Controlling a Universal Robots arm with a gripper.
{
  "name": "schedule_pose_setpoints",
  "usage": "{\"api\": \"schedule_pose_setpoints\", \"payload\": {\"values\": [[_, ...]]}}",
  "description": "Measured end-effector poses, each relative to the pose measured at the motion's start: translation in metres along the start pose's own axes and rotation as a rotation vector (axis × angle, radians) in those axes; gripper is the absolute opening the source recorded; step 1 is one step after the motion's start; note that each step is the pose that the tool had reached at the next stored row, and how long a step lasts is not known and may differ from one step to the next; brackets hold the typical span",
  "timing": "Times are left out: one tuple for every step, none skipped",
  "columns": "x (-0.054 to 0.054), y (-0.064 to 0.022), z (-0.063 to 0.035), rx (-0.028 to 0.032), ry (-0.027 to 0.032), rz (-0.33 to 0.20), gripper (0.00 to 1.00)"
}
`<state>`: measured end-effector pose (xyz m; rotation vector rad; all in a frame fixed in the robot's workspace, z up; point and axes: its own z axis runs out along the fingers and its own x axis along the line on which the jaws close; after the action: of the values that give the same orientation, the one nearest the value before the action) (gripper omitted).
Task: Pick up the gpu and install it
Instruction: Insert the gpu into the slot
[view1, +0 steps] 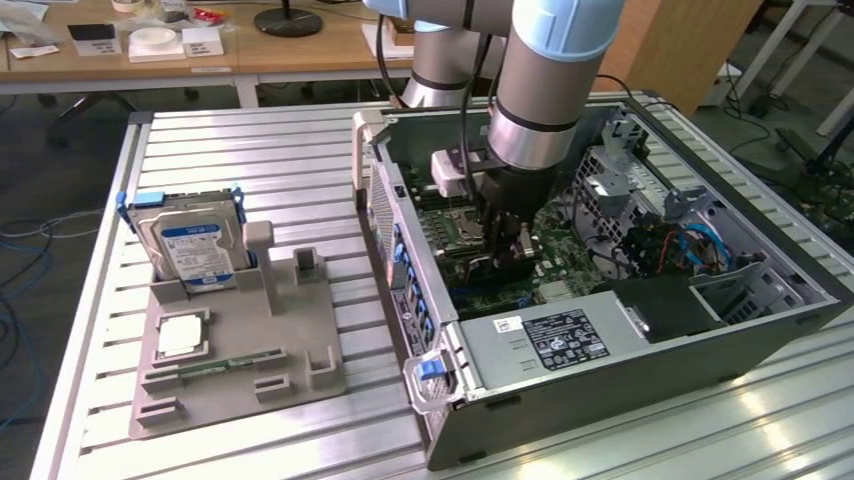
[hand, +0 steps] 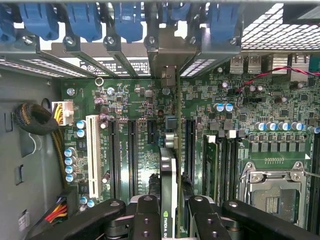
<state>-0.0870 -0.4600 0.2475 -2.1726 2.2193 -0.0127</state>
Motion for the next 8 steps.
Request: {"api": "schedule_pose_setpoints", "payload": {"values": [[0.0,0.0,0.0,-0.0002,0.0002,0.0,0.26],[0.0,0.0001,0.0,-0.0002,0.0003,0.0,0.26],[0.0,0.0001,-0.0001,-0.0003,0.0005,0.0,0.26],[0.0,0.0001,-0.0001,-0.0003,0.0005,0.0,0.26],[0.0,0.0001,-0.0001,-0.0003,0.0005,0.0,0.26],[0.0,0.0001,0.0,-0.0003,0.0005,0.0,0.26],[0.0,0.0001,-0.0001,-0.0003,0.0005,0.0,0.26],[0.0,0.0001,-0.0001,-0.0003,0.0005,0.0,0.26]]}}
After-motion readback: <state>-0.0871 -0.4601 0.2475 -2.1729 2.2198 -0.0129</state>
